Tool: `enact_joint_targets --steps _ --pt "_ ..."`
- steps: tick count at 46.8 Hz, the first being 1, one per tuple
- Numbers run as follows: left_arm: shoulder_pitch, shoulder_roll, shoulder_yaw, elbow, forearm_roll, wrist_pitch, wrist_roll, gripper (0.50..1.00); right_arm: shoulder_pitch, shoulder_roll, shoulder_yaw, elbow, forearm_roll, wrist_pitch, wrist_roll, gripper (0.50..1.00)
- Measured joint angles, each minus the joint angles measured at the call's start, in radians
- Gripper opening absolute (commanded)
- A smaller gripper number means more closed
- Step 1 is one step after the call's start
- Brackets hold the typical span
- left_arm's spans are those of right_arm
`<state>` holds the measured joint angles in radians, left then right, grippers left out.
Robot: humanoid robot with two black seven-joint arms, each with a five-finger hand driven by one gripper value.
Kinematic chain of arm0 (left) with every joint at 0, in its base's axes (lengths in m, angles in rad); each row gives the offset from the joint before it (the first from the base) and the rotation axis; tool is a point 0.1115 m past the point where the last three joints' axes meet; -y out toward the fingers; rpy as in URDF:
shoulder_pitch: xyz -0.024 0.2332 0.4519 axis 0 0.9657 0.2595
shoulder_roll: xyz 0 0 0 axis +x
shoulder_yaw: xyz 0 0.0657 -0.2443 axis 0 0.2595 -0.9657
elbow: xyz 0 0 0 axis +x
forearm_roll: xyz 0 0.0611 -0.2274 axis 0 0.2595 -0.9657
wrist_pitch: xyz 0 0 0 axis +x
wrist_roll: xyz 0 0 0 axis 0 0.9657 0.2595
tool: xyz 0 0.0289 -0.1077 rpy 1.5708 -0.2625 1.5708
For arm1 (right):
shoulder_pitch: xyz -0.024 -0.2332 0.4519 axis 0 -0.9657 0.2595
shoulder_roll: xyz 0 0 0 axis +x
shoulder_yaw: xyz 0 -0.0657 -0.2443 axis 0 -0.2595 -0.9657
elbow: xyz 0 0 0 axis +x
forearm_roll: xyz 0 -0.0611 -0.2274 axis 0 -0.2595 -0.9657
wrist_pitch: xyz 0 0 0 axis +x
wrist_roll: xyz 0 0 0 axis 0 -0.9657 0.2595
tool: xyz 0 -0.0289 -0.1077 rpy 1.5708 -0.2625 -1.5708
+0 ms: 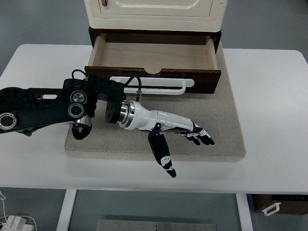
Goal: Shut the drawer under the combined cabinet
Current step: 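Swing the left hand in front of the open brown drawer, then press the left hand against the drawer front and push it inward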
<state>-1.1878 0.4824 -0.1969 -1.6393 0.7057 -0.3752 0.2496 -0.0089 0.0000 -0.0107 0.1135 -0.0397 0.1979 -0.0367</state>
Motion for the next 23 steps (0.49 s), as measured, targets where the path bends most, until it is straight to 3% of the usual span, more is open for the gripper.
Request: enact_joint_targets --steps 15,23 --pt "-0.055 0.010 -0.029 0.013 -0.214 -0.045 0.239 1.000 0.000 0.000 0.000 0.000 0.000 0.000 0.000 0.952" --pt "-0.075 0.010 -0.021 0.050 -0.214 -0.077 0.287 1.000 0.000 0.000 0.000 0.000 0.000 0.000 0.000 0.952"
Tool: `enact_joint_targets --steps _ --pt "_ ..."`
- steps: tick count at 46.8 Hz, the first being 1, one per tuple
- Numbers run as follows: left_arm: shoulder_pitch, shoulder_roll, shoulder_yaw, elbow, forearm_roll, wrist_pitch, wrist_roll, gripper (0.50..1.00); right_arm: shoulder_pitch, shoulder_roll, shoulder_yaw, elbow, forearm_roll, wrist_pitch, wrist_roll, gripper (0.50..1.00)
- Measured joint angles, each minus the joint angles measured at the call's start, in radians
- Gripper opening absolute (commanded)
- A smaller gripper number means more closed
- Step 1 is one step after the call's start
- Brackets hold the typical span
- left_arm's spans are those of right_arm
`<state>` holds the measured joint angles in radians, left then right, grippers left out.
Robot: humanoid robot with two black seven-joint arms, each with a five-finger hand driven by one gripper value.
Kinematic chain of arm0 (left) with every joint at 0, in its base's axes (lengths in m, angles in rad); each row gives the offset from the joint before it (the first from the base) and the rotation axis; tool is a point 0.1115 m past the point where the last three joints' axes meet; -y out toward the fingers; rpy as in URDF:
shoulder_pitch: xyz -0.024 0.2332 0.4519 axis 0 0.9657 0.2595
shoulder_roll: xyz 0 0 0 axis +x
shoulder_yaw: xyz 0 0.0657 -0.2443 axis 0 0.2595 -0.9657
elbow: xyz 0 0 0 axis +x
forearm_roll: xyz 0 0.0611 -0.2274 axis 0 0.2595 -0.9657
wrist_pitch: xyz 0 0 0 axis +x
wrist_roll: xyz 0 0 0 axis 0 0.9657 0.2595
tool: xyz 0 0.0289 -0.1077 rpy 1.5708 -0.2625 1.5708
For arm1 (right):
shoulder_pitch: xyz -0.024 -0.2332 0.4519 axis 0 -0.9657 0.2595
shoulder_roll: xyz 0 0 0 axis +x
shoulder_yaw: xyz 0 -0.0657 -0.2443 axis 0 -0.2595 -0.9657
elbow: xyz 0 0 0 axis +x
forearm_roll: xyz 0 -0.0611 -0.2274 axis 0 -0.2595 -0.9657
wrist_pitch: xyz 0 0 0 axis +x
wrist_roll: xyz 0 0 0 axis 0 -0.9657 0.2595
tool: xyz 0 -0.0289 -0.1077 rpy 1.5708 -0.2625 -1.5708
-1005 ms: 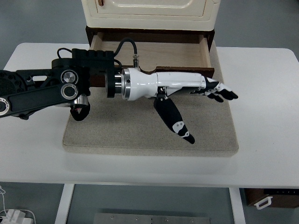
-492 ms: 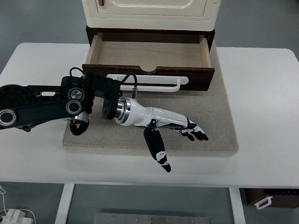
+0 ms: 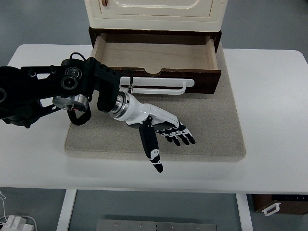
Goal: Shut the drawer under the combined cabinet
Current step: 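Press the left hand against the drawer front and push it inward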
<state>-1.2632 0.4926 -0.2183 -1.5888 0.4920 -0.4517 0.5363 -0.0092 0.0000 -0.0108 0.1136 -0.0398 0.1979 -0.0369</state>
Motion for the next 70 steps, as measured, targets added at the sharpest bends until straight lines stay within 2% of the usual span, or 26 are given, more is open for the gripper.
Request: enact_joint_targets --steps 33,70 --pt "-0.016 -0.009 0.000 0.135 0.054 0.013 0.010 1.000 0.000 0.000 0.000 0.000 0.000 0.000 0.000 0.952" --pt "-0.016 -0.050 -0.011 0.260 0.131 0.119 -0.005 1.000 0.000 0.000 0.000 0.000 0.000 0.000 0.000 0.952"
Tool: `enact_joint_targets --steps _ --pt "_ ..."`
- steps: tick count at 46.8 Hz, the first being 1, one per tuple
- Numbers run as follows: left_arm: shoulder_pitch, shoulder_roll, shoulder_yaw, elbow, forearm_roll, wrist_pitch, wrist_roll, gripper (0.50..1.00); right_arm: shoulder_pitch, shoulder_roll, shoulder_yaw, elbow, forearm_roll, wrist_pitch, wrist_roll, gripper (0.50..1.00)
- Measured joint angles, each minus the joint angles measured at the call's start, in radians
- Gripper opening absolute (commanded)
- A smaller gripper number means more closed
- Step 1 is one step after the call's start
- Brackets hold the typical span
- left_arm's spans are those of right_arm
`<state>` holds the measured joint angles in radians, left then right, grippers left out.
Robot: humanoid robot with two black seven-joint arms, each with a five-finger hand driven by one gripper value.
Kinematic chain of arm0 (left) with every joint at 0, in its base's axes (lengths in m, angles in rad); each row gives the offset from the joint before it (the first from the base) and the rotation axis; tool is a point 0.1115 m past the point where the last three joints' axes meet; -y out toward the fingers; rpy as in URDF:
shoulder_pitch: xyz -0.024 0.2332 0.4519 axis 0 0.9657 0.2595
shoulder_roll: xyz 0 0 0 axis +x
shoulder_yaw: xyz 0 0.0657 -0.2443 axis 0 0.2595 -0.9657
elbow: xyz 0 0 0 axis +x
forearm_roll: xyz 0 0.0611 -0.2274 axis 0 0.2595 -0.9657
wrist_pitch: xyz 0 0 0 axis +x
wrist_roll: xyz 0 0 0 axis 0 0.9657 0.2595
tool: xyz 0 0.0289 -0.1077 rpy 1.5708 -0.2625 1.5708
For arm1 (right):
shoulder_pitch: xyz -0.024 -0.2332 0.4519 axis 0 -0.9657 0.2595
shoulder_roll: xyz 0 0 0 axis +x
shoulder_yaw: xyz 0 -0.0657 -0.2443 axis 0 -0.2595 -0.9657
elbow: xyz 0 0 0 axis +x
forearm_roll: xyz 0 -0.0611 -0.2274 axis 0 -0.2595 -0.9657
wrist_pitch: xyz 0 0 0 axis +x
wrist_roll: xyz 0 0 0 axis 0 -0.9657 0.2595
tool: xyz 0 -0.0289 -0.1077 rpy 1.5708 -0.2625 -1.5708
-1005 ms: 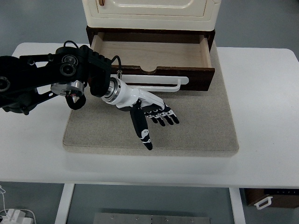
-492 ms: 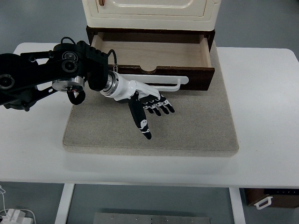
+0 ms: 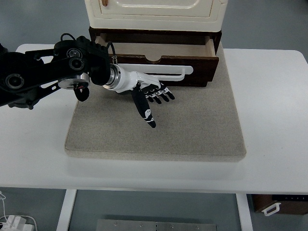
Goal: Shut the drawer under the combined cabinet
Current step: 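Press the left hand against the drawer front and push it inward, then push the drawer fully shut with the left hand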
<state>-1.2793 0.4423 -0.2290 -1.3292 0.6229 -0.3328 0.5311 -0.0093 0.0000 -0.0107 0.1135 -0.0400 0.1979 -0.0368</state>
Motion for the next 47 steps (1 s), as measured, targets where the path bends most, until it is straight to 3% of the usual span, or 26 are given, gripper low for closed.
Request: enact_joint_targets --steps 24,47 --pt "0.000 -0.078 -0.056 0.173 0.038 0.046 -0.014 1.000 0.000 0.000 0.000 0.000 0.000 0.000 0.000 0.952" --pt "0.005 -0.080 -0.075 0.250 0.038 0.076 -0.029 1.000 0.000 0.000 0.000 0.000 0.000 0.000 0.000 0.952"
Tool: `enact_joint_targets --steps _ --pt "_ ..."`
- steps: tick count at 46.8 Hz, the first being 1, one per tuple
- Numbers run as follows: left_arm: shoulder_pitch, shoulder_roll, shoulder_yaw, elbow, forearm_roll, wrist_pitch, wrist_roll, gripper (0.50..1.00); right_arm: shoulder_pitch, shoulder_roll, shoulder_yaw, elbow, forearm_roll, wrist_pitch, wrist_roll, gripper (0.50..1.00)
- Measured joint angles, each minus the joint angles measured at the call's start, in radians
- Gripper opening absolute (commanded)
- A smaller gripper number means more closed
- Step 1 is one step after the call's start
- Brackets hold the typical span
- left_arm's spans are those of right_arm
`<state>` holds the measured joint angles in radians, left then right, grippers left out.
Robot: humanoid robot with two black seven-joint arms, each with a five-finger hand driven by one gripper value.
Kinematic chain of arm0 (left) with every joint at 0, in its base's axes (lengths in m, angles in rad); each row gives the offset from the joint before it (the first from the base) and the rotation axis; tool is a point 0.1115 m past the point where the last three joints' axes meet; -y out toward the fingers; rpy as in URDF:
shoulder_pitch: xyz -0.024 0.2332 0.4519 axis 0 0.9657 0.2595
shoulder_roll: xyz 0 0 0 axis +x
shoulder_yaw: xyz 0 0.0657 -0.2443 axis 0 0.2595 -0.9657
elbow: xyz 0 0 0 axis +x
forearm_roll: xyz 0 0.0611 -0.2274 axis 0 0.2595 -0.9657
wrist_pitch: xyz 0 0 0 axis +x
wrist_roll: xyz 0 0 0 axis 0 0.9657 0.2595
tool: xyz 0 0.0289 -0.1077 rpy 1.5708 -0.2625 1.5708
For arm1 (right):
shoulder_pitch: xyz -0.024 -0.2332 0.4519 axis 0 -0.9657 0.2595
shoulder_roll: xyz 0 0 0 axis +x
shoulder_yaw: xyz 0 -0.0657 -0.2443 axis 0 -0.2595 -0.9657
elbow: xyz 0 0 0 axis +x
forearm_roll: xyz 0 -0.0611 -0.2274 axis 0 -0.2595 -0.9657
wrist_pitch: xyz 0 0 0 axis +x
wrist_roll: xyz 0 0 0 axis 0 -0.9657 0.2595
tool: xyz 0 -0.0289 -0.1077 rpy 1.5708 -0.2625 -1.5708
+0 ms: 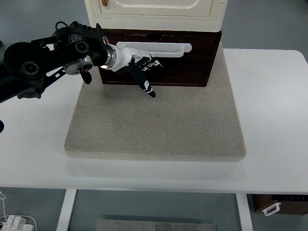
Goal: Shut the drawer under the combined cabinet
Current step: 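Push the drawer fully shut with the left hand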
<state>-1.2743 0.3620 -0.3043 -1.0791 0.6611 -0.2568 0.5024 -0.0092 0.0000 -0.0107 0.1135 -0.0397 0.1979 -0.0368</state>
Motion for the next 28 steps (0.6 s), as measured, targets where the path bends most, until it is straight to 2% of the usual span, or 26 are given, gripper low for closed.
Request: enact_joint_targets --steps 12,28 --pt "0.001 0.009 -0.003 -0.003 -0.014 0.005 -0.005 1.000 0.000 0.000 0.000 0.000 0.000 0.000 0.000 0.952" --pt "0.013 0.025 -0.049 -0.139 -0.019 -0.101 -0.007 1.000 0.000 0.000 0.000 0.000 0.000 0.000 0.000 0.952"
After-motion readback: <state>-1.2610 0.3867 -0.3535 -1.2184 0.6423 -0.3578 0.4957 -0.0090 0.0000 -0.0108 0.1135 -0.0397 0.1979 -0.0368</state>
